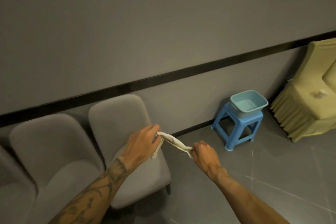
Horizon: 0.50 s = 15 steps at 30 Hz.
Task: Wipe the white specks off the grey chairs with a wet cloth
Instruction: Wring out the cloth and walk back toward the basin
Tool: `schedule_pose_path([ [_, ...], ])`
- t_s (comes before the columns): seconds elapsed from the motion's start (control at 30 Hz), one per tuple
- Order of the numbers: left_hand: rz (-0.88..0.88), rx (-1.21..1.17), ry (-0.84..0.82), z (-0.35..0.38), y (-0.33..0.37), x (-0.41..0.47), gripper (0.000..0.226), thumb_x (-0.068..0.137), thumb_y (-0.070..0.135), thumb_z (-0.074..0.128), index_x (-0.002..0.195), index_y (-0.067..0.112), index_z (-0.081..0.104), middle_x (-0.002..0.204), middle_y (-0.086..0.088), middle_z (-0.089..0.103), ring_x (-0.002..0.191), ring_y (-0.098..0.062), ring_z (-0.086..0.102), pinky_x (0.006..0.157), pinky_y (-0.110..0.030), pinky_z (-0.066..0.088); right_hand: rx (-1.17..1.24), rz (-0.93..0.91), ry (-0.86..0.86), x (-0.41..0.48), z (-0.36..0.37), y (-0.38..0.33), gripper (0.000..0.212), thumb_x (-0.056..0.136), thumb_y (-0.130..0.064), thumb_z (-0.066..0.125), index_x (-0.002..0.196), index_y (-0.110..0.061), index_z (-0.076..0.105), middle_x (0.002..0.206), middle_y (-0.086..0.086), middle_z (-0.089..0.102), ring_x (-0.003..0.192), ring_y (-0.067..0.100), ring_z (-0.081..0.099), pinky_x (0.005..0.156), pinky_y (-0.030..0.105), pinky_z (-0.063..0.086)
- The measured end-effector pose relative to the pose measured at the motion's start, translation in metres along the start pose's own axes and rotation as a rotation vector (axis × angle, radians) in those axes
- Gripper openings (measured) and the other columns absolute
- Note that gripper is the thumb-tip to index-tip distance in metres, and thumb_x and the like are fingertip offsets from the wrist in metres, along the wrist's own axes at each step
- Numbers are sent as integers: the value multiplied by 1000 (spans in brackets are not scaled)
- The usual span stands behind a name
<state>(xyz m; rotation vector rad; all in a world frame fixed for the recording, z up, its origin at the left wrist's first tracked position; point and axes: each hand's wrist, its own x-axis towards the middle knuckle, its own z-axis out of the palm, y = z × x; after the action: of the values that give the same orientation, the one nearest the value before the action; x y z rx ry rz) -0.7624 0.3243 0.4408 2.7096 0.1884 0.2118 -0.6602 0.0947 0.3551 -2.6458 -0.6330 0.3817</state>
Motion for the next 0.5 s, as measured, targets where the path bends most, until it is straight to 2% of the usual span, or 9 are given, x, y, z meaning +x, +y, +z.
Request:
schedule_pose_path([
  [0.2,79,7,-90,71,61,117,17,105,37,51,97,22,52,93,7,56,82,-19,55,70,-39,46,24,16,116,100,-84,100,23,100,-18,50,103,-14,73,108,6,65,96,30,66,81,38,52],
  [0.33,127,-27,-63,124,110,205,16,104,37,55,99,21,55,95,6,57,84,-18,56,66,-31,38,56,-28,154,163,-126,151,26,99,-15,52,114,-15,74,114,8,66,102,30,66,89,42,52],
  [0.5,135,-72,-74,171,169,307,15,105,35,53,97,22,51,96,5,56,81,-22,58,65,-33,41,117,-52,157,227,-175,212,26,98,-17,56,115,-19,76,117,6,69,108,28,67,94,39,51],
])
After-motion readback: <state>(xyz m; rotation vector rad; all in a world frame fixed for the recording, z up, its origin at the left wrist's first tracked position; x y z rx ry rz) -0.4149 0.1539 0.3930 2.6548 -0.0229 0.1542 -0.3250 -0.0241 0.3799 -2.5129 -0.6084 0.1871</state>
